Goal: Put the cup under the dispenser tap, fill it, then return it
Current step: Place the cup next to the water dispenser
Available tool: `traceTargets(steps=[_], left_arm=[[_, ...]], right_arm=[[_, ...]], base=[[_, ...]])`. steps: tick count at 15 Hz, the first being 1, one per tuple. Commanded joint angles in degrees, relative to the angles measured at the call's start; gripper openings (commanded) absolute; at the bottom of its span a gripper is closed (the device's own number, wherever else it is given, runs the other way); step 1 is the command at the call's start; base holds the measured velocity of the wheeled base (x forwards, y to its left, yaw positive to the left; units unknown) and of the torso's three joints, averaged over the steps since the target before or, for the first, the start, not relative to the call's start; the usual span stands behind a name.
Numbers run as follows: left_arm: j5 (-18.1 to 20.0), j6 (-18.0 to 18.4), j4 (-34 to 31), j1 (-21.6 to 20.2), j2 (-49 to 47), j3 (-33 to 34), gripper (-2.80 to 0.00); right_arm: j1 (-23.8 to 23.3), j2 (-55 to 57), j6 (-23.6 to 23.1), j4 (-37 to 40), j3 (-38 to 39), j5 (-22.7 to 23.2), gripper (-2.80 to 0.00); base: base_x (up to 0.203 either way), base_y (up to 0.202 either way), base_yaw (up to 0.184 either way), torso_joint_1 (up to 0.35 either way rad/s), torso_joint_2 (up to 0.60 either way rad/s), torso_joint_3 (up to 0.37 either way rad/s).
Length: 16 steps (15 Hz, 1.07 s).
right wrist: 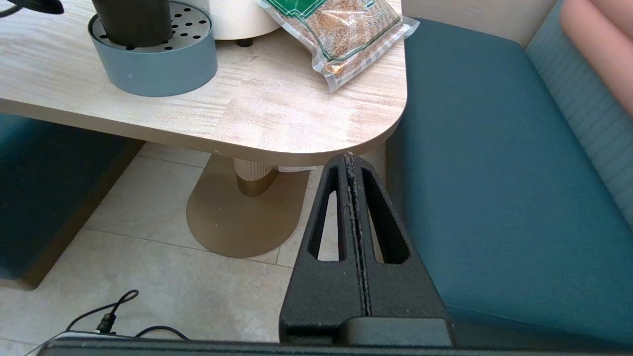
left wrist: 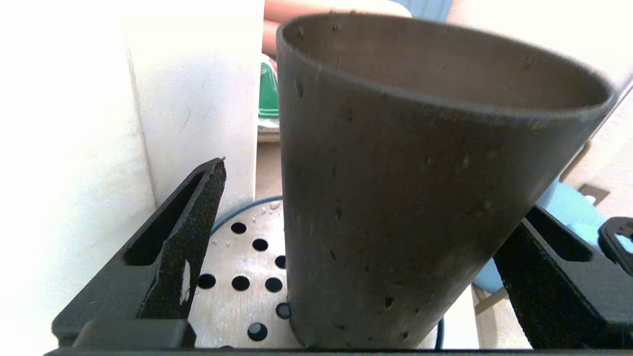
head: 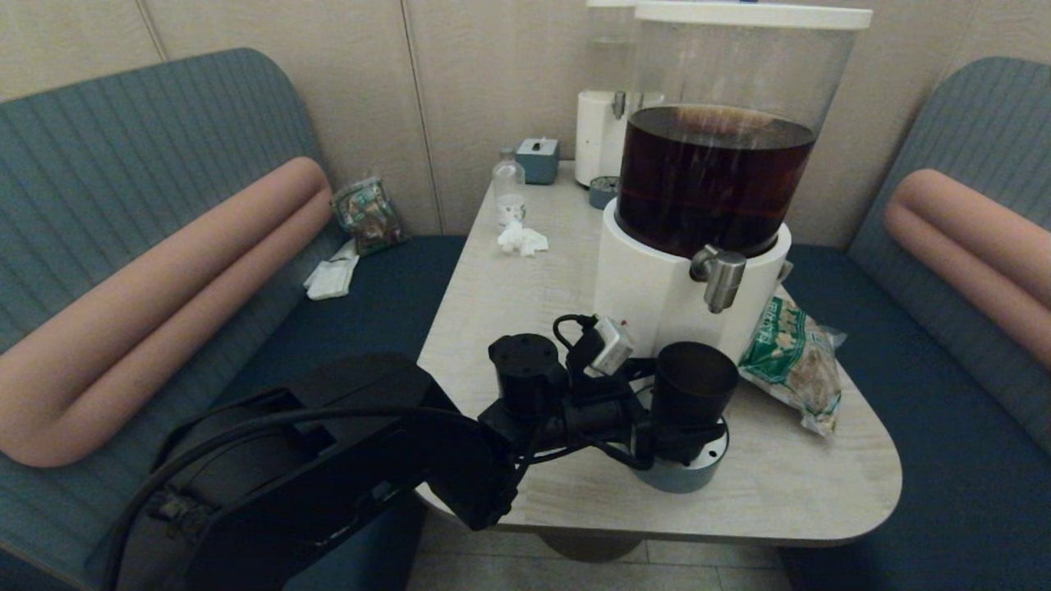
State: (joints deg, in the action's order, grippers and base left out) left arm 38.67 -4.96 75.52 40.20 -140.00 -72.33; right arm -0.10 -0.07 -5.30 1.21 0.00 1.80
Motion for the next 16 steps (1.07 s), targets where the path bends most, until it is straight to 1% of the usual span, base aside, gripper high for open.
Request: traceTargets(steps=[1, 8, 9, 14, 16], left_arm=[[0.2, -0.1, 0.4, 0.1, 0.3, 0.0, 0.00], [0.1, -0.2, 0.4, 0.1, -1.0, -0.7, 0.00], [0.1, -0.1, 0.5, 0.1, -1.2, -0.7, -2.80], [0.1, -0.4, 0.5, 0.1, -1.1, -0.7, -2.80], [0.2, -0.7, 2.2, 0.1, -0.7, 0.5, -2.80]], right_arm=[[0.0, 0.1, -0.1, 0.0, 0.0, 0.0, -2.80], [0.0, 0.1, -0.1, 0.0, 0.0, 0.0, -2.80], [0.0, 0.1, -0.1, 0.0, 0.1, 0.0, -2.80], [0.0, 0.1, -0.1, 0.0, 0.0, 0.0, -2.80], [0.0, 0.1, -0.1, 0.0, 0.1, 0.0, -2.80]], base=[[0.000, 0.000, 0.000, 0.000, 0.00, 0.000], [0.000, 0.000, 0.000, 0.000, 0.00, 0.000], [0.000, 0.000, 0.000, 0.000, 0.00, 0.000], [0.000, 0.000, 0.000, 0.000, 0.00, 0.000], [0.000, 0.000, 0.000, 0.000, 0.00, 0.000]])
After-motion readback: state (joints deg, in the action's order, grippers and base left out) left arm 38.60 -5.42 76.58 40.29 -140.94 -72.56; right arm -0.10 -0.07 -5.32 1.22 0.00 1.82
